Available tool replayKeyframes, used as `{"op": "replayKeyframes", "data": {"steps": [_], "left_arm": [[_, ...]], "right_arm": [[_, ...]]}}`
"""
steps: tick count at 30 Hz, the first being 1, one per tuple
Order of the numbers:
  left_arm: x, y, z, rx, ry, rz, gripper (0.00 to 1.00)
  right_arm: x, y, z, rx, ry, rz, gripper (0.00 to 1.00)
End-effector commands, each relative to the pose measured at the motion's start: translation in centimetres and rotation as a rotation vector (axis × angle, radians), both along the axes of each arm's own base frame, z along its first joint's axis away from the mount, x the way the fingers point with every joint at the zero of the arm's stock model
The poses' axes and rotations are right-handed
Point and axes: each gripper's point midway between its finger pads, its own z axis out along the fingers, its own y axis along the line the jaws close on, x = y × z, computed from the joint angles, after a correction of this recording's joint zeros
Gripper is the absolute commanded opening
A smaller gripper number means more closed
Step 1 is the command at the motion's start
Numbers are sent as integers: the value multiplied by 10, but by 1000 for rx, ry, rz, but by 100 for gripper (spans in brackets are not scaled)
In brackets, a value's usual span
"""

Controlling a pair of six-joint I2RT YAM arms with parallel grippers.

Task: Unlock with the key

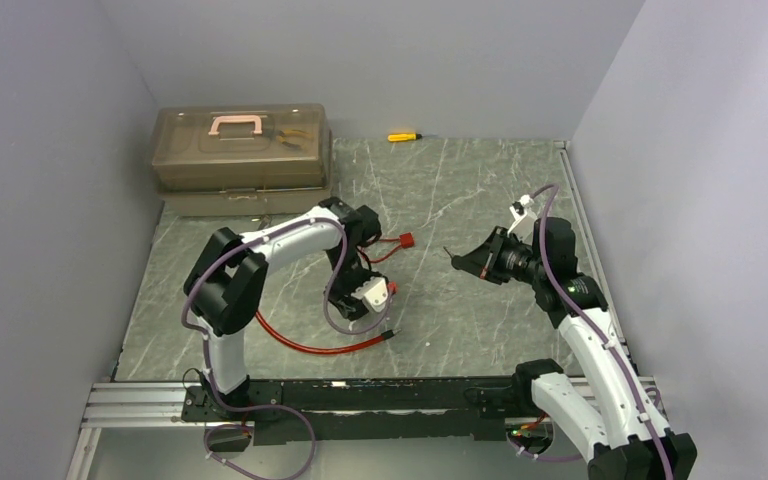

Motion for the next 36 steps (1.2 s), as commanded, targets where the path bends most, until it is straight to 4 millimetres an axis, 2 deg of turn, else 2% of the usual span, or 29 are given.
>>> {"op": "replayKeyframes", "data": {"steps": [1,5,8,11,16,21,27,31,34,36], "left_arm": [[-47,20,67,67,272,72,0],[-57,25,91,18,257,123,0],[-61,17,120,-49,258,193,0],[-77,21,147,-135,251,212,0],[-101,36,160,-175,228,216,0],[-114,32,160,-136,318,264,0],[-108,16,154,-54,458,364,0],[-93,8,153,-60,495,407,0],[-71,10,149,-86,414,408,0],[-47,8,151,-126,337,459,0]], "right_arm": [[-6,20,34,112,-61,123,0],[-19,30,48,183,-73,208,0],[-32,38,54,240,-74,282,0],[-39,41,57,275,-76,319,0],[-46,42,64,291,-112,343,0],[-51,45,69,333,-116,369,0],[-56,48,76,335,-115,428,0],[-58,49,74,347,-103,458,0],[-57,51,65,357,-70,466,0],[-55,51,60,369,-50,466,0]]}}
